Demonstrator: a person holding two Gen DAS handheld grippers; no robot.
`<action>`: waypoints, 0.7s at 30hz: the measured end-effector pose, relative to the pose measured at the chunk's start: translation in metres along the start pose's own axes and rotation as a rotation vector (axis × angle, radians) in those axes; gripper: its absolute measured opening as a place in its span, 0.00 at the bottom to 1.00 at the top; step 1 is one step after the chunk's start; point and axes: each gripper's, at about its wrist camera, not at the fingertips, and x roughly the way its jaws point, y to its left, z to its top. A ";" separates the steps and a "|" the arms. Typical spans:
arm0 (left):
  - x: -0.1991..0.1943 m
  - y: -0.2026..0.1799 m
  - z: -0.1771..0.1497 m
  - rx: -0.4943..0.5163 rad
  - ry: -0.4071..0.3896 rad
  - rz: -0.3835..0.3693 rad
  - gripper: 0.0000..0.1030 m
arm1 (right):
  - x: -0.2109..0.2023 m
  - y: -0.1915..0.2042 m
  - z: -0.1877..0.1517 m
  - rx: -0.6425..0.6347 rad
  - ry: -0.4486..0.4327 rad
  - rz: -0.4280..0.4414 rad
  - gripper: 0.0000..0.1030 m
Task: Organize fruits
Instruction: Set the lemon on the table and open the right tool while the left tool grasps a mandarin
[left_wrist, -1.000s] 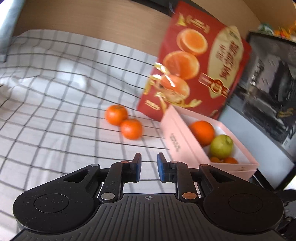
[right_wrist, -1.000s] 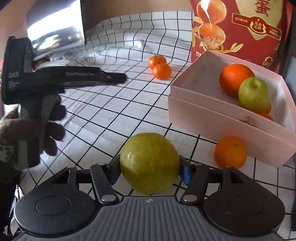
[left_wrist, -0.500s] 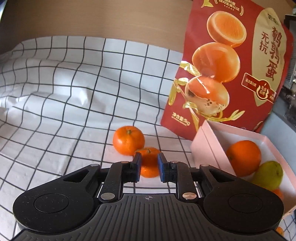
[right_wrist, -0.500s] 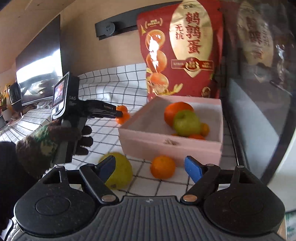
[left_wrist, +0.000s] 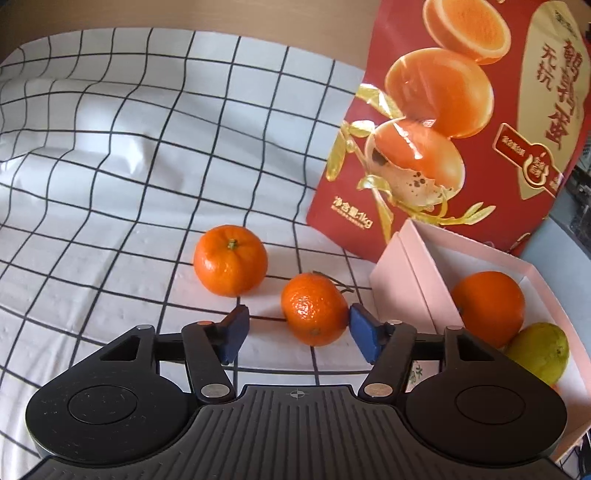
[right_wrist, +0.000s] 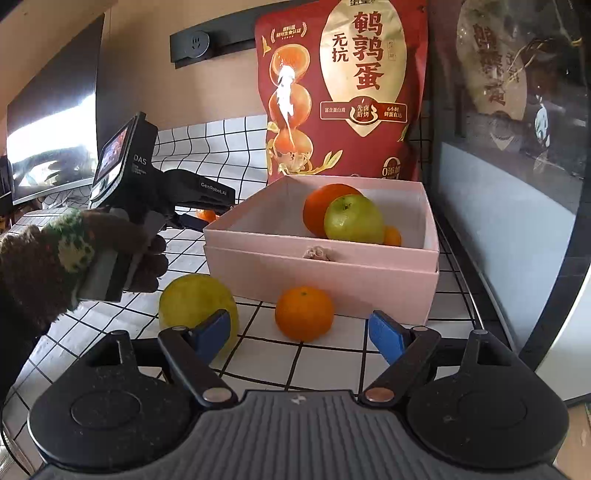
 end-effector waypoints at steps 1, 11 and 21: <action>-0.001 0.000 -0.001 -0.001 -0.002 -0.022 0.50 | 0.000 0.000 -0.001 -0.001 -0.001 -0.007 0.80; -0.070 0.023 -0.036 0.061 -0.026 -0.128 0.39 | -0.001 -0.004 -0.001 0.040 -0.015 -0.031 0.83; -0.150 0.021 -0.099 0.100 -0.012 -0.238 0.40 | 0.007 -0.005 0.001 0.054 0.038 -0.036 0.83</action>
